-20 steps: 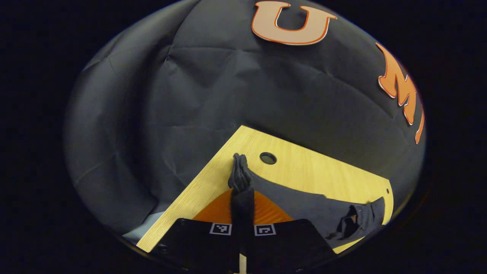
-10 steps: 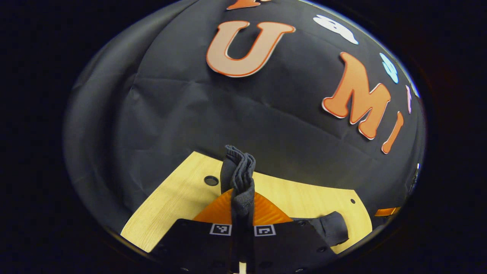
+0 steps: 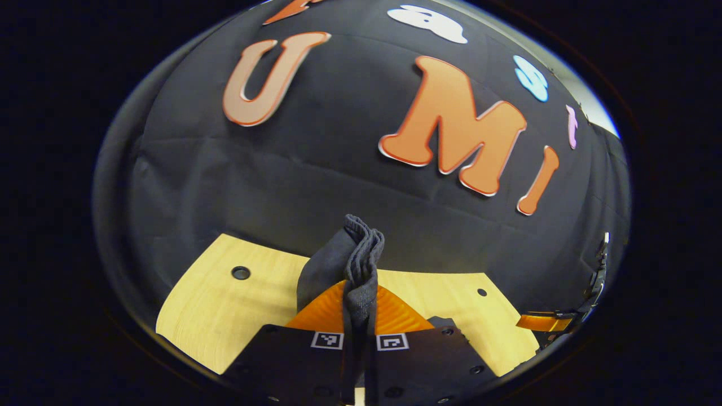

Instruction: Grasp the waist and the cuffs of the jeans and fold them to make the two legs overlap; first hold the waist and fold one-third of the jeans toward the cuffs, then hold the cuffs and fold the remaining one-third in the same direction to finish folding.

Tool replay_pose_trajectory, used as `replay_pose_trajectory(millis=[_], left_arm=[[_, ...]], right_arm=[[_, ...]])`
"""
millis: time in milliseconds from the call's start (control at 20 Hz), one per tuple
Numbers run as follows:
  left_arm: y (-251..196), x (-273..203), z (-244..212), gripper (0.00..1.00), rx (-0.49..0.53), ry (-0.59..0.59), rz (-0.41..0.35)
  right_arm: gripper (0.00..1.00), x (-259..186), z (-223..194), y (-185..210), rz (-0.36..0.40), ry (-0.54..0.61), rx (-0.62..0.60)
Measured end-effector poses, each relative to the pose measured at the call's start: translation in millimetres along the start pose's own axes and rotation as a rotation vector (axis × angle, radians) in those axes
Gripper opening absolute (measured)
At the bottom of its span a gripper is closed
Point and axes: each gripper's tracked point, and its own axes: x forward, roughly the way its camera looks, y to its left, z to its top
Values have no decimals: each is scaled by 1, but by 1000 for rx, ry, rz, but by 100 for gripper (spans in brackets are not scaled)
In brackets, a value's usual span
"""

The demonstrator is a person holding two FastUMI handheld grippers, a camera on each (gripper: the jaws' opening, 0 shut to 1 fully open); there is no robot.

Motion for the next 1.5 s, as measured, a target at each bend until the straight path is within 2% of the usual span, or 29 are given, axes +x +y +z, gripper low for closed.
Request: replay_pose_trajectory(millis=[200, 400, 550, 750, 850, 950, 1050, 1100, 1150, 1200, 1250, 1300, 1500], left_arm=[[-65, 24, -19, 7, 51, 51, -66], [-126, 47, -58, 7, 102, 133, -127], [-151, 63, -89, 5, 151, 200, -141], [-181, 68, -146, 8, 195, 327, -159], [-190, 62, -169, 14, 225, 379, -174], [-206, 53, -186, 23, 210, 420, -227], [-226, 43, -188, 50, 191, 419, -294], [-227, 39, -184, 51, 212, 400, -298], [-224, 33, -176, 55, 236, 376, -294], [-217, 30, -164, 69, 253, 341, -281], [-209, 27, -152, 75, 264, 296, -260], [-201, 24, -134, 90, 263, 245, -234], [-157, 4, -73, 94, 289, 49, -116]], right_arm=[[98, 2, 7, -10, 3, -15, -25], [98, 2, 10, -21, 9, -14, -30], [98, 3, 10, -31, 6, -9, -35], [98, 7, 7, -43, 9, 4, -39], [98, 8, 4, -51, 8, 13, -41], [98, 10, 3, -54, 10, 18, -39], [98, 12, 3, -55, 13, 18, -38], [98, 13, 5, -55, 13, 13, -37], [98, 11, 8, -54, 12, 3, -40], [98, 10, 12, -52, 9, -16, -50], [98, 7, 18, -51, 3, -41, -72], [98, 3, 26, -48, -6, -72, -99], [98, -15, 61, -24, -26, -222, -218]])
